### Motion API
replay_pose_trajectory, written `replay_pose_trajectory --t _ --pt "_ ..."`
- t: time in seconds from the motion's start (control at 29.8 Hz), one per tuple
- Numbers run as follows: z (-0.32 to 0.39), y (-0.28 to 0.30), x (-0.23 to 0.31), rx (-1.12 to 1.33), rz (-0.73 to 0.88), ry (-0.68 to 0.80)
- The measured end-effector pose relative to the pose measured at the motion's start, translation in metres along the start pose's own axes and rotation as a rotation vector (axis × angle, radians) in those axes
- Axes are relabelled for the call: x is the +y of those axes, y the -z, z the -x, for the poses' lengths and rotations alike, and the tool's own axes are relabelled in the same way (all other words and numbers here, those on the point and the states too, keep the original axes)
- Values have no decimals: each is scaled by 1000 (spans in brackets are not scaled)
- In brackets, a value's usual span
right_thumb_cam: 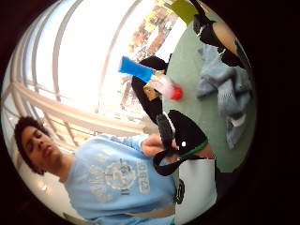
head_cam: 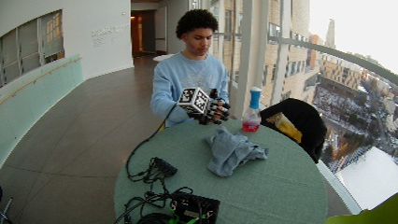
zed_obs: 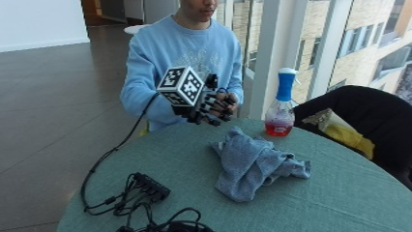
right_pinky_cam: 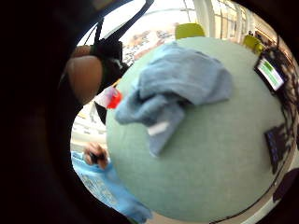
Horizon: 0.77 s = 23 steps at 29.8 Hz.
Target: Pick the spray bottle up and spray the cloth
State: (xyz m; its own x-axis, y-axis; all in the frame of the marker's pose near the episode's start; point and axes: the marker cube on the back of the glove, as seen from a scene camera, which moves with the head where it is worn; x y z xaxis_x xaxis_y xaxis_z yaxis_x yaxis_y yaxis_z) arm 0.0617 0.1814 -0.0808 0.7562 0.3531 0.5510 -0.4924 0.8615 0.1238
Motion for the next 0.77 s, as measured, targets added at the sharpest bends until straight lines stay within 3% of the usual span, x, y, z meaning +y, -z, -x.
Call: replay_pose_trajectory --t 0.3,0.77 --pt "-46 20 88 268 -6 -54" --pt "-70 23 124 332 20 -96"
